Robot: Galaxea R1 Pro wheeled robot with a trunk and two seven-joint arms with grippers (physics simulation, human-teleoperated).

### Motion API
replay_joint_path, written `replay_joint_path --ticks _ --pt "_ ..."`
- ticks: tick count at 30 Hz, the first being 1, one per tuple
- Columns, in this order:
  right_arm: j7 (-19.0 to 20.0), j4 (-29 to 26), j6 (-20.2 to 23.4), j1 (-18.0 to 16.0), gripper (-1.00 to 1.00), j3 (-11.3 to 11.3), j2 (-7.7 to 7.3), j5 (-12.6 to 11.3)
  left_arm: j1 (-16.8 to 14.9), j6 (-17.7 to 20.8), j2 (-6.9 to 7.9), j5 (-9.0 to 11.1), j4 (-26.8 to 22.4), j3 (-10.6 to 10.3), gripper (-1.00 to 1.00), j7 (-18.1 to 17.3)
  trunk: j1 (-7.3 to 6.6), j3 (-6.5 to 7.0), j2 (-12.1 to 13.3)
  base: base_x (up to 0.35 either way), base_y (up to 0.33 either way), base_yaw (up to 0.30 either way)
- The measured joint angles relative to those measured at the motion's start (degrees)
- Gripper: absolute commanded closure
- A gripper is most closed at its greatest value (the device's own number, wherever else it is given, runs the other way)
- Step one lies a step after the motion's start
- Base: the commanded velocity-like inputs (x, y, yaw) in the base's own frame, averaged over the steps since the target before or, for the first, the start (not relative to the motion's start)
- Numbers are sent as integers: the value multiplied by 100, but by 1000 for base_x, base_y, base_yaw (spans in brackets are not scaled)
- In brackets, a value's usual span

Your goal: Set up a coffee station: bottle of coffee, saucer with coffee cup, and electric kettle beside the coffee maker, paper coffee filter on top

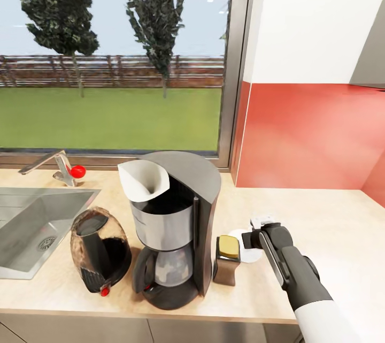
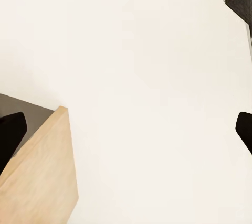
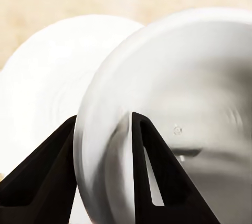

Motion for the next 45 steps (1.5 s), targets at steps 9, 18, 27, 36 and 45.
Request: replay_joint_path --ticks 9,18,27,36,45 --pt "0 -3 0 0 100 1 0 -1 0 0 0 0 0 0 -100 0 0 0 0 0 47 0" --pt "0 -3 0 0 100 0 0 -2 0 -7 0 0 0 0 -100 0 0 0 0 0 81 0" --pt "1 11 0 0 -100 0 0 2 0 -3 0 0 0 0 -100 0 0 0 0 0 3 0" --pt "1 15 0 0 -100 -8 0 1 0 0 0 0 0 2 -100 0 0 0 0 0 0 0" --pt "-4 -75 0 -7 -100 -17 11 9 0 -7 0 0 0 0 -100 0 0 0 0 0 0 0"
